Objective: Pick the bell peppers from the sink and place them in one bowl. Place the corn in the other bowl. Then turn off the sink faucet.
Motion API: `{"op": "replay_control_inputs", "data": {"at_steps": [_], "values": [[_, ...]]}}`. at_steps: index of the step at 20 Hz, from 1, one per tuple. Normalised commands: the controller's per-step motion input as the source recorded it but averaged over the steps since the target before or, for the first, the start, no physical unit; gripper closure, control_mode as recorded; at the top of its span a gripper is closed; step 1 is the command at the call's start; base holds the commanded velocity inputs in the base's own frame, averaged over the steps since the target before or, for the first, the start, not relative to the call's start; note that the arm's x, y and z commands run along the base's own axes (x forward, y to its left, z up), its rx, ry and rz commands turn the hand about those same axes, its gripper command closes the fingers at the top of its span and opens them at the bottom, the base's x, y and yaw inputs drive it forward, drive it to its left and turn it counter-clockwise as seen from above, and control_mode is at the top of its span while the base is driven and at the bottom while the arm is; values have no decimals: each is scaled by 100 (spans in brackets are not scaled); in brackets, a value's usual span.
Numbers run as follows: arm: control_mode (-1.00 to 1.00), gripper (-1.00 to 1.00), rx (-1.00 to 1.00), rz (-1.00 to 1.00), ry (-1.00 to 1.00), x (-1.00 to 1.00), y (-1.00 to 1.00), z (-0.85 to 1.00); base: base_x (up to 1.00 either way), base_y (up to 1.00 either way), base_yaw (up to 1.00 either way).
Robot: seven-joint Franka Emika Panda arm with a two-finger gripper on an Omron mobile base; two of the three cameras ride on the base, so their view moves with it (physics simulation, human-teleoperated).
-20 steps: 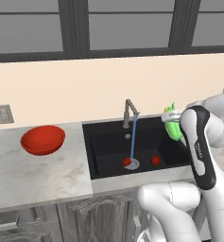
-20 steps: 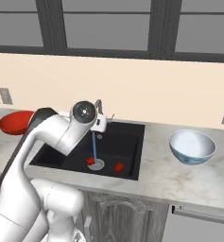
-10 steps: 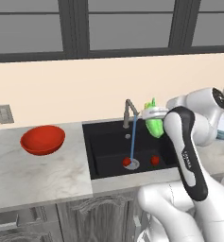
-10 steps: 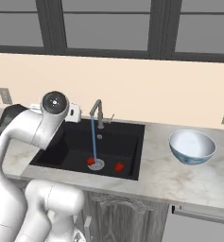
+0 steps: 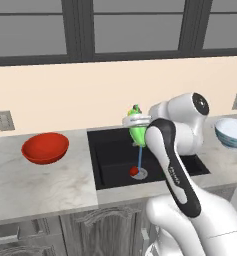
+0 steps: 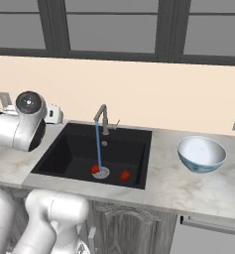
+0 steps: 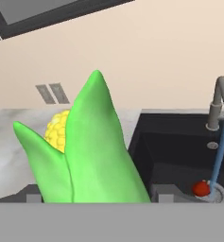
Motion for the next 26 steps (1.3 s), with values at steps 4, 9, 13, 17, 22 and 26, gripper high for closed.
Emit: {"op": "replay_control_inputs", "data": {"at_steps": [4,9,13,17,22,26], "values": [[-100,100,0,3,0,34,48,0,0,0,0],[-100,100,0,0,0,41,40,-1,0,0,0],[-100,100,0,0,0,29,45,-8,0,0,0],[-100,100,0,0,0,25,44,-17,0,0,0],[-100,100,-2,0,3,33,45,-27,0,0,0],[-100,100,-1,0,3,34,38,-25,0,0,0]]}}
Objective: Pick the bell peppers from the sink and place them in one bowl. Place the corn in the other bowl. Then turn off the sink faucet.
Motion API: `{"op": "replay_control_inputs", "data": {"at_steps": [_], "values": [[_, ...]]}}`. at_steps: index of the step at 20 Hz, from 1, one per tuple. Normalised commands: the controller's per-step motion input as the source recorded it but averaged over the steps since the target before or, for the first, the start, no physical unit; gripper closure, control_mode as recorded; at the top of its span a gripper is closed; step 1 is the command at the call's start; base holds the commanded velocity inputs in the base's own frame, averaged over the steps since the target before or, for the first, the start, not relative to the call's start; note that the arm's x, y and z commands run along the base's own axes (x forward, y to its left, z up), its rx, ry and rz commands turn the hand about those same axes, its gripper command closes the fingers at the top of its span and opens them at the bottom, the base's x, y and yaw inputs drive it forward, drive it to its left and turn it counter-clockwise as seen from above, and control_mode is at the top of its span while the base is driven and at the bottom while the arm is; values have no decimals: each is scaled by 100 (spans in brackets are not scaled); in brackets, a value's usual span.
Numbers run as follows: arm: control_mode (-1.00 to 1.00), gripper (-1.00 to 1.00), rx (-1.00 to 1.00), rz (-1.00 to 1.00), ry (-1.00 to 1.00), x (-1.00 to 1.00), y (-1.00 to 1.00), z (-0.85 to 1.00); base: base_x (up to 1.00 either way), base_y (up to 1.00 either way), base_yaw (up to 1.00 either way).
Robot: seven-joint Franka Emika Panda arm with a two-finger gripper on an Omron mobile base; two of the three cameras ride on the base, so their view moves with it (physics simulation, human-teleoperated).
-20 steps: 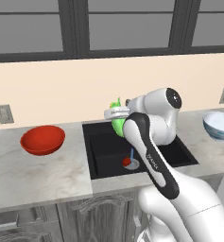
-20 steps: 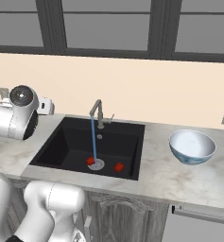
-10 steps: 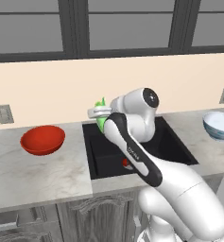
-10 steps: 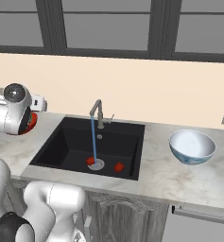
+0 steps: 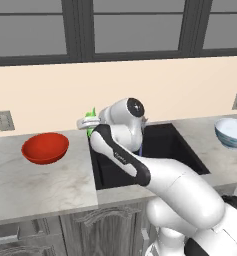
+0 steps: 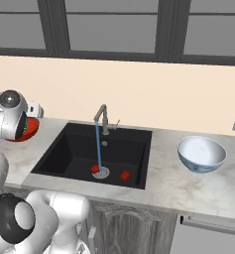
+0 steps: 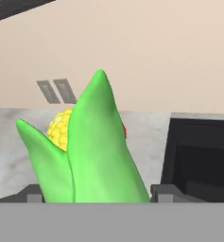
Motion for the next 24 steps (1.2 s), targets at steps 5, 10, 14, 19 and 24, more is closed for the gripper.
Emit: {"op": "replay_control_inputs", "data": {"at_steps": [5,10,14,19,24], "values": [[-100,100,0,1,4,38,33,-21,0,0,0],[-100,100,0,1,6,36,40,-25,0,0,0],[-100,100,0,0,7,42,43,-23,0,0,0],[-100,100,-1,1,9,44,40,-28,0,0,0],[-100,100,-4,1,12,45,39,-34,0,0,0]]}}
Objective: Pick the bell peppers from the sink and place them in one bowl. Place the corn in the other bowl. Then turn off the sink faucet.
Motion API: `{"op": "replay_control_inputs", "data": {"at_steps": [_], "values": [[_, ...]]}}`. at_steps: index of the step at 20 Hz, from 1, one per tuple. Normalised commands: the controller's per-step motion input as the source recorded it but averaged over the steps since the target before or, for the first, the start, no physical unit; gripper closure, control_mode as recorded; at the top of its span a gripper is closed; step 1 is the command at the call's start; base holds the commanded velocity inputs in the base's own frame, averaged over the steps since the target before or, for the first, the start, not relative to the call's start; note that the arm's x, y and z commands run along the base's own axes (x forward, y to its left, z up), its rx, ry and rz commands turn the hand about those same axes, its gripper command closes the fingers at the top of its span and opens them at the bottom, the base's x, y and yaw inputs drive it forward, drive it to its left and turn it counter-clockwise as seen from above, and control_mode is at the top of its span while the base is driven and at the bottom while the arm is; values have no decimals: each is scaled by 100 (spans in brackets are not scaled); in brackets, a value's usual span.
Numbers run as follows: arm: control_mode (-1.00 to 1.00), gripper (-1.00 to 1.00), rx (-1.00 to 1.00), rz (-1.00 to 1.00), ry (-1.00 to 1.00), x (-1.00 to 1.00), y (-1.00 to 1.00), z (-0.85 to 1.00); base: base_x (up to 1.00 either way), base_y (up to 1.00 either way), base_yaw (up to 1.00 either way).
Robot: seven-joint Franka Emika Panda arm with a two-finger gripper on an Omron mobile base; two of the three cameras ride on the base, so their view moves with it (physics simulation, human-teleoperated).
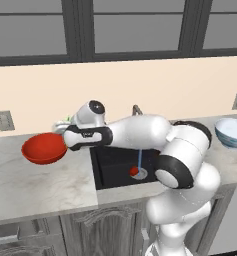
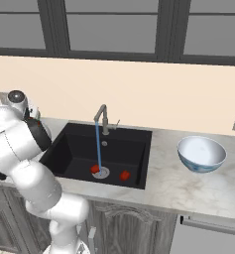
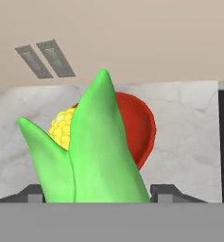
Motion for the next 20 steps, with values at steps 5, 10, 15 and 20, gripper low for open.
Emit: {"op": "replay_control_inputs", "data": {"at_steps": [5,10,15,20], "values": [[-100,100,-3,0,10,42,41,-28,0,0,0],[-100,100,-6,0,9,41,50,-32,0,0,0],[-100,100,-7,0,11,49,49,-39,0,0,0],[-100,100,-2,0,6,61,39,-23,0,0,0]]}}
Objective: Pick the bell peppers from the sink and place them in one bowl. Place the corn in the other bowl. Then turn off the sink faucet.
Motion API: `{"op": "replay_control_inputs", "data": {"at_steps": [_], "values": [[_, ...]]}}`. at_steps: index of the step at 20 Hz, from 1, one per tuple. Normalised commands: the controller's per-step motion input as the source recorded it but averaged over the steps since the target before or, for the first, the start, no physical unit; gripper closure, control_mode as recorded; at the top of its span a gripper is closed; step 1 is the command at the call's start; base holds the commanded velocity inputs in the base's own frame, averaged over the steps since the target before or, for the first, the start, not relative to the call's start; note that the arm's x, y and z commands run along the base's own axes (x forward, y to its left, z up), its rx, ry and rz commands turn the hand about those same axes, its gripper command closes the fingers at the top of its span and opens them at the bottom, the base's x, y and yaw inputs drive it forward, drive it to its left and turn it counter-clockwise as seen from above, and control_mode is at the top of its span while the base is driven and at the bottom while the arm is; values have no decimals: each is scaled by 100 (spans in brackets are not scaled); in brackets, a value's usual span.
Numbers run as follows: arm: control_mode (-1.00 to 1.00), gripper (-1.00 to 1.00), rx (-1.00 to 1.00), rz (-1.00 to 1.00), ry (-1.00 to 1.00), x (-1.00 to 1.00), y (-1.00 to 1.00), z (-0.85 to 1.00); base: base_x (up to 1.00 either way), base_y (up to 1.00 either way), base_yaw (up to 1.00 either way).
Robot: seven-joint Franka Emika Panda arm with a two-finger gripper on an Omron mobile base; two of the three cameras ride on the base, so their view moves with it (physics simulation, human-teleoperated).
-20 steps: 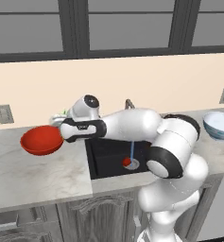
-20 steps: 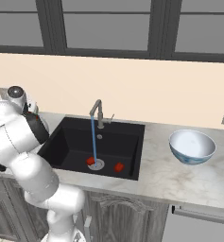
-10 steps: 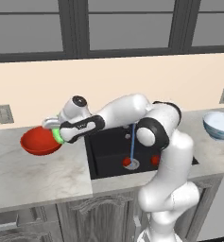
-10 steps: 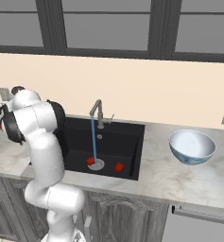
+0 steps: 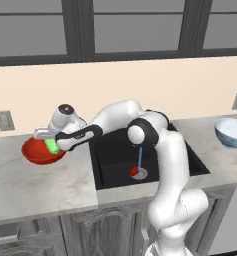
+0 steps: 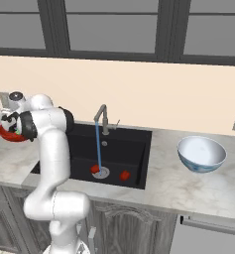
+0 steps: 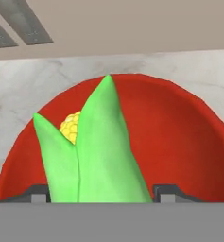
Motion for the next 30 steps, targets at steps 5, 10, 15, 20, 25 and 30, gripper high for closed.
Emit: {"op": "replay_control_inputs", "data": {"at_steps": [5,10,15,20,25,30], "values": [[-100,-100,0,0,3,52,26,-17,0,0,0],[-100,-100,5,0,-4,19,-25,-1,0,0,0],[-100,-100,18,0,-13,1,-71,0,0,0,0],[-100,-100,21,0,-20,0,-89,16,0,0,0],[-100,-100,3,-2,-13,-2,-63,90,0,0,0],[-100,-100,-7,-2,3,-29,-64,89,0,0,0]]}}
